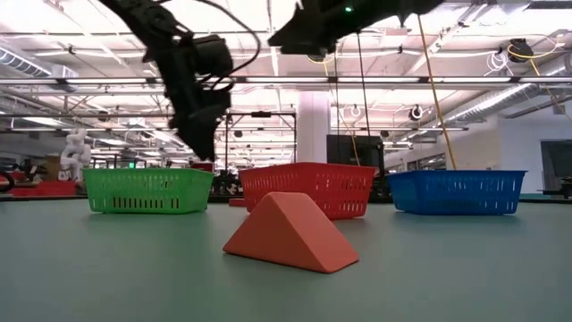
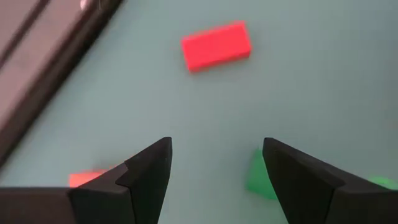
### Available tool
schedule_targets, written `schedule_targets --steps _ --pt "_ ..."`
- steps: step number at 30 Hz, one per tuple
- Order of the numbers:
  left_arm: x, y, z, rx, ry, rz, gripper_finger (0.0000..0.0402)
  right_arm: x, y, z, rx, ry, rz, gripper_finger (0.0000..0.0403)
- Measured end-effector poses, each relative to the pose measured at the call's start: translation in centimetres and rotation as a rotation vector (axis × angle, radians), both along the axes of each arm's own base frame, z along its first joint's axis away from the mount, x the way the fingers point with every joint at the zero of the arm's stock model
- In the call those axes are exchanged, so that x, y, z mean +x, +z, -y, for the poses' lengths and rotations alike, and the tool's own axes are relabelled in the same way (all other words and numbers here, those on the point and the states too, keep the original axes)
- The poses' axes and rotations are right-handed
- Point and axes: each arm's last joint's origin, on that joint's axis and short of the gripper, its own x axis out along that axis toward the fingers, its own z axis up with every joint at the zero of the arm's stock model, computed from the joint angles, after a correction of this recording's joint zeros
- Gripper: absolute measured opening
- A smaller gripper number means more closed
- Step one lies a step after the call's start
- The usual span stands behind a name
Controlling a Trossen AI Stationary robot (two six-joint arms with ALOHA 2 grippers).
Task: Sort & place blocks by color
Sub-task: Put the green block into the blue bin
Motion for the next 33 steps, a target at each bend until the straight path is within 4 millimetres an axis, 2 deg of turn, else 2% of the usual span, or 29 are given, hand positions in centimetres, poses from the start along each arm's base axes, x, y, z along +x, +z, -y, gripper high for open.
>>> schedule_targets --steps 6,9,14,17,20,26,33 --pt "2.9 3.1 -1.6 0.014 -0.061 -0.032 0.0255 -3.4 -0.3 0.6 -0.046 -0.034 0.196 0.032" --pt "3.9 3.2 -2.5 -0.064 0.007 -0.114 0.0255 -5.3 -0.5 0.7 -0.043 -0.052 0.278 0.032" --pt "4.8 1.1 -2.9 -0.236 0.128 -0.278 0.0255 -7.9 -0.8 0.6 -0.007 -0.075 0.349 0.032" --pt "5.1 -0.6 -2.7 -0.333 0.11 -0.326 0.0255 -9.2 -0.8 0.4 0.009 -0.082 0.369 0.032" --pt "5.6 -1.7 -2.2 -0.355 0.05 -0.366 0.0255 -10.1 -1.0 0.2 0.008 -0.082 0.377 0.032" --pt "6.5 -1.9 -0.6 -0.327 -0.09 -0.395 0.0255 -11.4 -1.4 -0.2 0.007 -0.081 0.383 0.032" --pt "7.0 -2.2 0.9 -0.317 -0.154 -0.415 0.0255 -12.3 -1.4 -0.5 0.026 -0.081 0.408 0.032"
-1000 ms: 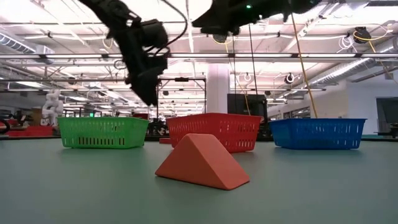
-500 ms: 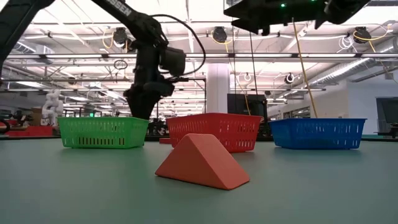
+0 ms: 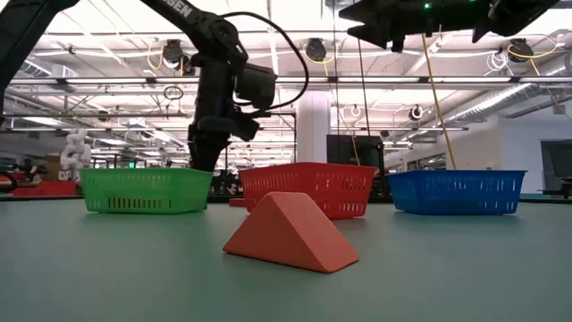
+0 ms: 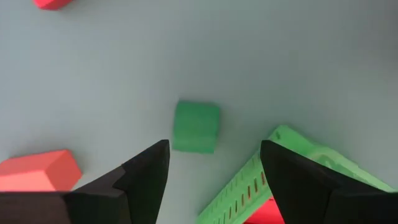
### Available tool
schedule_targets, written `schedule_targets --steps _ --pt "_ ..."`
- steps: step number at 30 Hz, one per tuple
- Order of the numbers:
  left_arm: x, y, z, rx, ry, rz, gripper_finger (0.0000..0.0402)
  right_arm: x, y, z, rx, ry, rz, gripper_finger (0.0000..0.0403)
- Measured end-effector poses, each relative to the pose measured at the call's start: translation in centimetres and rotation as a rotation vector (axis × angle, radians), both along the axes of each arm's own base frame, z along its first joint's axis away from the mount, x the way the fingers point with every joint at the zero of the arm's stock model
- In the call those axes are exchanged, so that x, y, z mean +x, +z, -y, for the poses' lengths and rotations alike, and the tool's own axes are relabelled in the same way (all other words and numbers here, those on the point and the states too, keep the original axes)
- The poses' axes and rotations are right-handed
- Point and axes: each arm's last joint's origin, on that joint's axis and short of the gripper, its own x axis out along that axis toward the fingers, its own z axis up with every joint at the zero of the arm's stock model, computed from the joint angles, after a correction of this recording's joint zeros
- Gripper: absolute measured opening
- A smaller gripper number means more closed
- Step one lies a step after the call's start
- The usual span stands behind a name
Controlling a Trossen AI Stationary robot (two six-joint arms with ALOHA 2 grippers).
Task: Sort & place blocks by color
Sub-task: Put the green block into the blue bin
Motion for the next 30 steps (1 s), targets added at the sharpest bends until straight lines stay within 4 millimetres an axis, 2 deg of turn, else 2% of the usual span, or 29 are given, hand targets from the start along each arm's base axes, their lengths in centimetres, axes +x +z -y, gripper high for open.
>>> schedule_targets --steps 10,16,21,30 --pt "-1.3 -1.7 -0.4 0.052 0.026 -0.076 0.0255 0.0 0.0 0.0 0.0 0.002 0.005 0.032" --pt "-1.1 -2.3 -0.6 0.032 0.017 -0.02 0.0255 0.0 0.1 0.0 -0.005 0.002 0.011 0.032" --pt "-1.6 -3.1 -0.5 0.015 0.024 -0.037 0.0255 -0.1 0.2 0.1 -0.009 -0.005 0.013 0.032" --pt "-1.6 -4.5 -0.6 0.064 0.03 0.031 0.0254 -0.1 0.2 0.2 -0.004 -0.011 0.015 0.032"
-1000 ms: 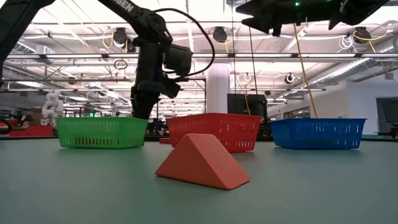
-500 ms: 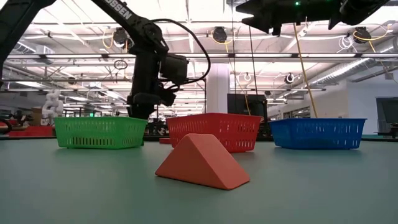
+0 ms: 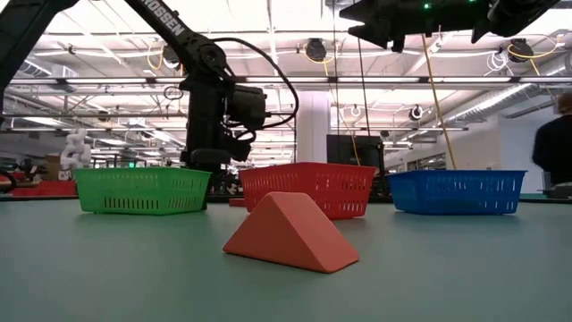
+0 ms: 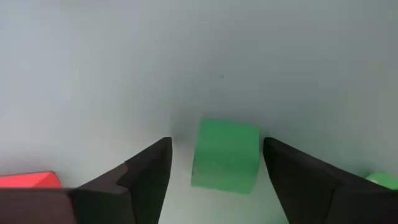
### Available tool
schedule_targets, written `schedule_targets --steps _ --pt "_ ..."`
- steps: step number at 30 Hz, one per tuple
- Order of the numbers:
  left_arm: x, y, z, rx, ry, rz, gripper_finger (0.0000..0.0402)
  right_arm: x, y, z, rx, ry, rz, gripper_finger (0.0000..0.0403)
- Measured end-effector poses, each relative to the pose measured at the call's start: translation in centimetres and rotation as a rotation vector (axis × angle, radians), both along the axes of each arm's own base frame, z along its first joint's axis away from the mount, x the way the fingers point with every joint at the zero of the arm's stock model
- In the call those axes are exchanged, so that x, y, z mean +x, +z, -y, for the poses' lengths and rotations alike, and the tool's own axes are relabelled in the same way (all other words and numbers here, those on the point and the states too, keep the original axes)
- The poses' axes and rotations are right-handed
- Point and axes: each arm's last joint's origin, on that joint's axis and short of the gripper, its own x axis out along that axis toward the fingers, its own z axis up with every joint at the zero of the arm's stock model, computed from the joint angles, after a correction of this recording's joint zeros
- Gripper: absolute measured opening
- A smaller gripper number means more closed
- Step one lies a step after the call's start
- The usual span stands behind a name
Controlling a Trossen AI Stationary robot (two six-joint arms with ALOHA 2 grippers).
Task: Sort & place blocks by color
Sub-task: Put the green block into the blue bin
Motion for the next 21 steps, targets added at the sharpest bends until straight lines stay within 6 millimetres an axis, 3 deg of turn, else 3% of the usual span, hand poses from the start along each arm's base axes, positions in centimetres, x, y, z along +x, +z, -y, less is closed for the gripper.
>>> schedule_targets --steps 4,9,17,21 --pt "0.0 0.0 0.0 0.002 0.004 -0.004 0.0225 0.0 0.0 0.0 -0.001 -0.001 0.0 0.032" --pt "-0.1 0.0 0.0 0.001 0.005 -0.01 0.013 0.0 0.0 0.0 -0.003 -0.001 -0.001 0.032" --pt "-0.2 0.2 0.1 -0.019 0.004 -0.006 0.013 0.0 0.0 0.0 -0.022 -0.009 -0.009 0.032" --pt "0.5 1.5 0.0 -0.026 -0.011 0.007 0.013 -0.1 0.1 0.1 -0.039 -0.046 -0.01 0.032"
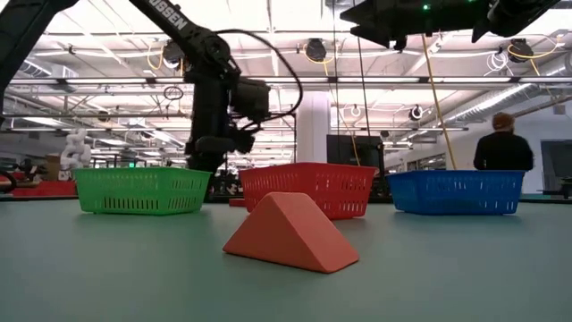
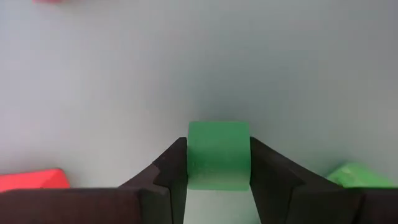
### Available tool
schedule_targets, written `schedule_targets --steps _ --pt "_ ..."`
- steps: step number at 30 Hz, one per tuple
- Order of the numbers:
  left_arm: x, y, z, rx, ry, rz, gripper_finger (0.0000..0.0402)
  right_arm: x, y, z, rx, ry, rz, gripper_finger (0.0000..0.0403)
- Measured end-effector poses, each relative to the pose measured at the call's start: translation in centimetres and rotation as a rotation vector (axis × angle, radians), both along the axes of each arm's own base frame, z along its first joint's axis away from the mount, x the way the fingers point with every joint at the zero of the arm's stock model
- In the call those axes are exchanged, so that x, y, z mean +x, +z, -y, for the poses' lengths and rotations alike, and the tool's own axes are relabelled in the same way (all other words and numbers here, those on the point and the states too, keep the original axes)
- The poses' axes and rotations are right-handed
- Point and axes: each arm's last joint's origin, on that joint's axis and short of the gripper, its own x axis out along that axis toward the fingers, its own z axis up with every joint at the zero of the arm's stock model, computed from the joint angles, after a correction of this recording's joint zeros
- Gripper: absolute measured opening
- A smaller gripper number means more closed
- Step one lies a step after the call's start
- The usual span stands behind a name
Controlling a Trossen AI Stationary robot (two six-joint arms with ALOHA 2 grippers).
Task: Sort & place blocks by color
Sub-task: Put the green block into the blue bin
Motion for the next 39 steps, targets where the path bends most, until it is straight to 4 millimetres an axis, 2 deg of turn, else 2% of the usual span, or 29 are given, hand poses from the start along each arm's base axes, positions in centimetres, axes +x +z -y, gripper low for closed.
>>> schedule_targets --steps 7,13,20,25,30,36,39 --pt "2.3 3.8 0.0 0.039 -0.046 0.096 0.013 -0.2 0.0 0.3 -0.018 -0.136 -0.017 0.032" --pt "4.6 6.4 1.7 -0.026 -0.135 0.241 0.013 -0.2 0.0 0.4 -0.026 -0.162 -0.024 0.032" --pt "6.4 6.9 5.6 -0.072 -0.235 0.324 0.013 -0.3 -0.1 0.4 -0.035 -0.178 -0.053 0.032" --pt "7.4 7.1 7.5 -0.061 -0.282 0.386 0.013 -1.2 -0.2 0.5 -0.023 -0.315 -0.115 0.032" --pt "9.0 7.9 6.9 0.004 -0.294 0.571 0.013 -2.6 0.5 0.2 0.016 -0.365 -0.099 0.032" --pt "11.2 10.1 5.6 0.121 -0.29 0.885 0.013 -4.2 0.8 -0.3 0.084 -0.354 -0.093 0.032" --pt "12.3 10.1 5.4 0.134 -0.299 0.992 0.013 -4.8 0.7 -0.4 0.107 -0.352 -0.11 0.032"
